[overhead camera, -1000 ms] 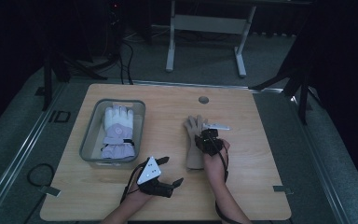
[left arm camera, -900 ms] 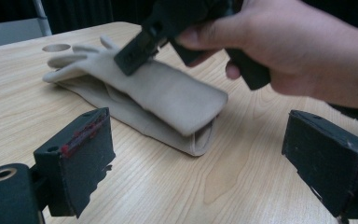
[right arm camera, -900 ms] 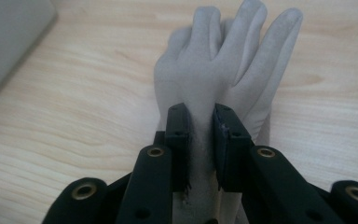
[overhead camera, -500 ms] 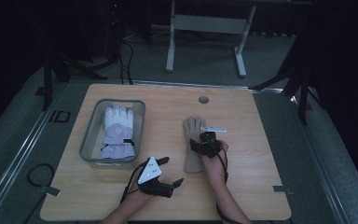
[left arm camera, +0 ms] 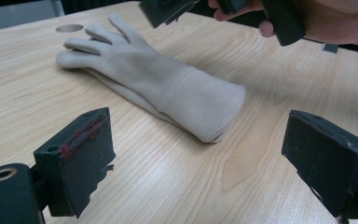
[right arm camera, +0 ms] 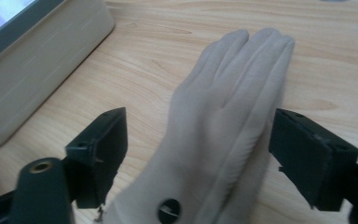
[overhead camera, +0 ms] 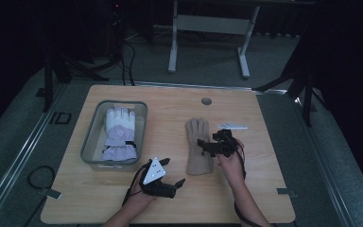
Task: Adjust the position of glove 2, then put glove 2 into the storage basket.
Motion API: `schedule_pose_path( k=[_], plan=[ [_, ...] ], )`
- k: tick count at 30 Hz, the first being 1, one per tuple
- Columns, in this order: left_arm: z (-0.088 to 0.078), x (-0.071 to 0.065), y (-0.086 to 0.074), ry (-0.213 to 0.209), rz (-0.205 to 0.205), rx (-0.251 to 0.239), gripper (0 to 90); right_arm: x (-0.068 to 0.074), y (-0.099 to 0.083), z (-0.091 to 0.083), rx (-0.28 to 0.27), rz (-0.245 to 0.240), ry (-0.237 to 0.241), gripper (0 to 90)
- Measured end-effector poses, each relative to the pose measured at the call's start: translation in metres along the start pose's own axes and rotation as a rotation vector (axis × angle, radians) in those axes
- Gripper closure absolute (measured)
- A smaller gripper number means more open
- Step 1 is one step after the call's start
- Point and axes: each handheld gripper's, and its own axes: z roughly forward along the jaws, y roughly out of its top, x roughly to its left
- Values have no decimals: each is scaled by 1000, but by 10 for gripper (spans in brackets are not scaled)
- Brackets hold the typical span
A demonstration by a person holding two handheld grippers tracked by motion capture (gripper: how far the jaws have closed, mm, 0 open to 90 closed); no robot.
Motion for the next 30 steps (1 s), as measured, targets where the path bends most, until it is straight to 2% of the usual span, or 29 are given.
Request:
schedule_pose_path(
  k=[2,4,6,7,8,9,10,11,12,13,14,15,16,17,18,20,21,22,23,24,25,27,28,29,30],
  plan=[
    [1,0,2,-4,-8,18,98,-6,-3,-2,-6,-14,29,177],
    [3,1,3,-14,-16,27,99,-12,-6,-7,-22,6,61,169],
    [4,0,6,-20,-5,41,101,-16,-7,-11,-11,32,80,158],
    [5,0,8,-33,7,47,106,-18,-7,-13,5,54,78,129],
    [6,-1,10,-32,25,49,107,-18,-7,-14,13,59,74,127],
    [6,-1,10,-32,25,49,108,-18,-7,-14,13,59,74,127],
    [6,-2,12,-47,38,48,108,-19,-6,-15,16,56,81,105],
    [10,-4,17,-56,75,63,109,-18,-4,-15,23,59,75,105],
    [12,-5,19,-62,89,61,109,-19,-3,-15,23,63,88,105],
    [14,-7,22,-72,104,69,108,-20,-2,-14,21,67,80,106],
    [14,-7,22,-72,104,69,108,-20,0,-13,27,70,81,116],
    [21,-12,28,-81,142,94,108,-22,3,-11,27,71,89,132],
    [21,-12,28,-81,142,94,108,-22,3,-11,27,71,89,132],
    [25,-14,31,-82,167,109,108,-23,5,-10,15,74,79,144],
    [33,-17,37,-88,202,138,115,-28,10,-5,15,90,85,201],
    [36,-18,39,-87,209,139,160,-32,16,1,25,92,67,232],
    [44,-19,44,-111,213,145,193,-34,20,6,28,102,65,271],
    [44,-19,44,-111,213,145,216,-34,20,6,28,102,65,271],
    [53,-23,49,-123,242,150,241,-40,26,14,38,120,66,302],
    [53,-23,49,-123,242,150,268,-40,26,14,38,120,66,302],
    [61,-28,54,-142,260,147,276,-45,29,24,56,143,64,326],
    [71,-31,59,-159,281,177,276,-48,30,34,85,165,72,307],
    [71,-31,59,-159,281,177,275,-48,30,34,85,165,72,307],
    [81,-32,59,-150,302,225,275,-49,30,38,97,172,77,297],
    [83,-32,59,-145,313,242,264,-49,30,47,116,178,70,278]
  ],
)
